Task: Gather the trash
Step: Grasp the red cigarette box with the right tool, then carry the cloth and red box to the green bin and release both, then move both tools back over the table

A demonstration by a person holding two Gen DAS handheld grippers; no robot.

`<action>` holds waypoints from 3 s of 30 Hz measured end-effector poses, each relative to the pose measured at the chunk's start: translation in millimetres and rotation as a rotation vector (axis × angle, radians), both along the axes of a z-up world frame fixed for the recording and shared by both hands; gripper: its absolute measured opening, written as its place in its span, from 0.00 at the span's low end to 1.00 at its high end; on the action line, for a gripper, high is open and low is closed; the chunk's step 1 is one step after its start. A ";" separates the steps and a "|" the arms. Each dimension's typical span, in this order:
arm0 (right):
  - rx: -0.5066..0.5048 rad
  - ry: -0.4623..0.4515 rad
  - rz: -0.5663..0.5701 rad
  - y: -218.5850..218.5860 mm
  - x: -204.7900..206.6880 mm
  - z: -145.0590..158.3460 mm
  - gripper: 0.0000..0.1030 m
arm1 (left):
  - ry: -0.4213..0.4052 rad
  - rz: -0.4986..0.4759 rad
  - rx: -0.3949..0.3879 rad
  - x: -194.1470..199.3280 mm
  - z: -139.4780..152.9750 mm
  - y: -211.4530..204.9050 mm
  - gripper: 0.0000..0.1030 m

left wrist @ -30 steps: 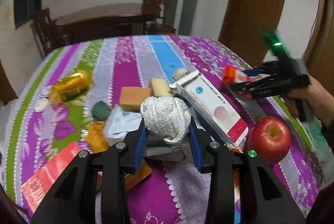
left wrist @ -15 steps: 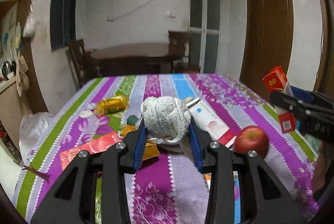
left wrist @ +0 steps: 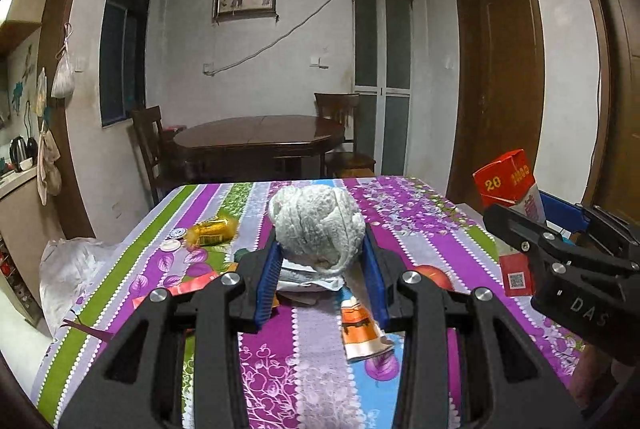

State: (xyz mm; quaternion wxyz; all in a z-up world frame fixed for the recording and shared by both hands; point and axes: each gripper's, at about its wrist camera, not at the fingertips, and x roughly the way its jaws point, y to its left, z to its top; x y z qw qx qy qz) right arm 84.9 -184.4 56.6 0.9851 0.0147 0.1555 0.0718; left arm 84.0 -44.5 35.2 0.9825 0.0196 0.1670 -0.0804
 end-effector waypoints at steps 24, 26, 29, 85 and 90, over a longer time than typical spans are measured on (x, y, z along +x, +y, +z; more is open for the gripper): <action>-0.017 0.038 -0.318 -190.8 -71.1 26.1 0.60 | 0.022 -0.283 -0.004 3.9 12.3 -140.3 0.35; -0.018 0.048 -0.347 -213.8 -77.8 22.7 0.60 | 0.022 -0.316 0.002 2.2 12.5 -162.9 0.35; -0.017 0.065 -0.394 -251.6 -82.9 17.3 0.60 | 0.033 -0.364 0.008 2.0 10.3 -186.5 0.35; 0.171 0.247 -0.387 -343.7 -115.2 -83.5 0.90 | 0.288 -0.693 0.163 11.6 -71.4 -256.0 0.77; 0.148 0.235 -0.255 -289.9 -92.1 -77.5 0.90 | 0.296 -0.570 0.095 32.4 -65.8 -180.0 0.77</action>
